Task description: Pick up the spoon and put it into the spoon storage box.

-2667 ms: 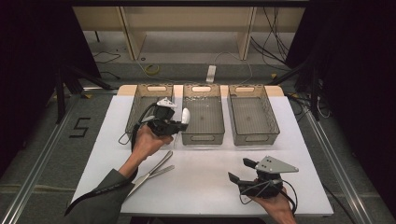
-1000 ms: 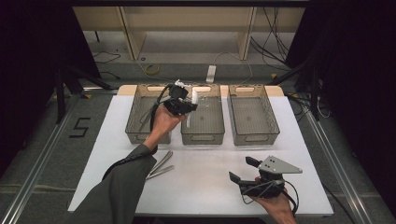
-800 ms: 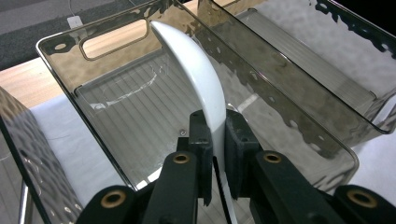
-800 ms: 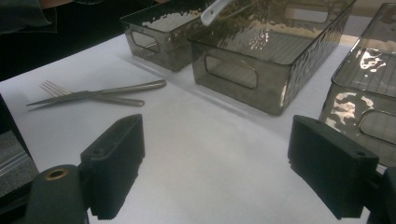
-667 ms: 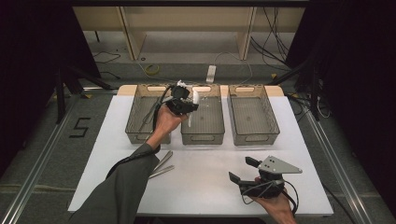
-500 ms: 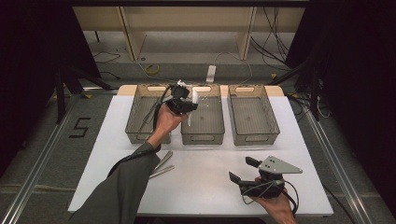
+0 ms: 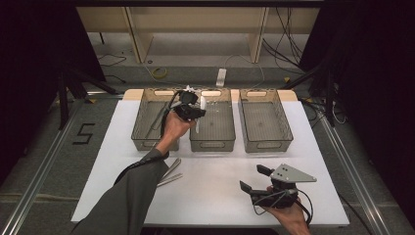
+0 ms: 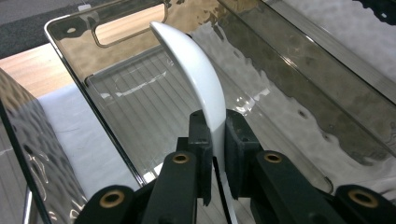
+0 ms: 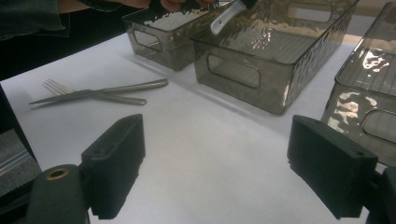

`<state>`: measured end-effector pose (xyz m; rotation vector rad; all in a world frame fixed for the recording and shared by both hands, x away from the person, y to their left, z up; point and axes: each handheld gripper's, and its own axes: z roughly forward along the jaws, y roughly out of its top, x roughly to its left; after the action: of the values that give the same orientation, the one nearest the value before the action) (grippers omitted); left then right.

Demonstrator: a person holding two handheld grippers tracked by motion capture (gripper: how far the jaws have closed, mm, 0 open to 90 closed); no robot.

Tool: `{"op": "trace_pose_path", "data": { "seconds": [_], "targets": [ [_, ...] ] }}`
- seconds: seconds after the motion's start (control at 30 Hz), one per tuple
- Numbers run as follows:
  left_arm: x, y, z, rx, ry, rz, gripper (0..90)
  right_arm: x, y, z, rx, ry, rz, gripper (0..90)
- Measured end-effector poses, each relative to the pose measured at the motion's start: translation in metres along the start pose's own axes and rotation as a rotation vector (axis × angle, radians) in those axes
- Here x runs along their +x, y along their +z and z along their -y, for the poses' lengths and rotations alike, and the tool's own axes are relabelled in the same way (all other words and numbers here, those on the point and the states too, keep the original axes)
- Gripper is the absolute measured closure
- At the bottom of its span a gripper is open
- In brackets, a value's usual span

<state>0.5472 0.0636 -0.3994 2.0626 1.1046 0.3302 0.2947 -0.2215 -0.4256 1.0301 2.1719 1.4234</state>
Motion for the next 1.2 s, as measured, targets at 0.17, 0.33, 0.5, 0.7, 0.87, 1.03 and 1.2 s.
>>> {"op": "trace_pose_path", "data": {
  "seconds": [0.17,0.33,0.5,0.7,0.87,1.03,1.2],
  "targets": [
    [-0.003,0.006,0.004,0.019,0.032,-0.017,81.5,0.000,0.000,0.000,0.001,0.001,-0.001,20.1],
    [0.000,0.007,0.006,0.019,0.001,0.009,78.5,0.000,0.000,0.000,0.002,0.001,0.000,20.1],
    [0.004,-0.003,0.002,-0.006,-0.042,0.019,62.2,0.000,0.000,0.000,0.002,0.002,0.000,20.1],
    [0.004,-0.023,0.000,0.006,-0.046,0.057,43.0,0.000,0.000,0.000,-0.002,0.005,0.001,20.1],
    [0.001,-0.043,0.008,0.029,-0.024,0.081,33.8,0.000,0.000,0.000,0.002,0.004,0.004,20.1],
    [-0.002,-0.062,0.024,0.031,-0.012,0.097,29.3,0.000,-0.001,0.001,0.002,0.004,0.005,20.1],
    [0.001,-0.080,0.041,0.038,0.028,0.094,27.5,0.000,-0.001,0.001,0.001,0.007,0.006,20.1]
  ]
}}
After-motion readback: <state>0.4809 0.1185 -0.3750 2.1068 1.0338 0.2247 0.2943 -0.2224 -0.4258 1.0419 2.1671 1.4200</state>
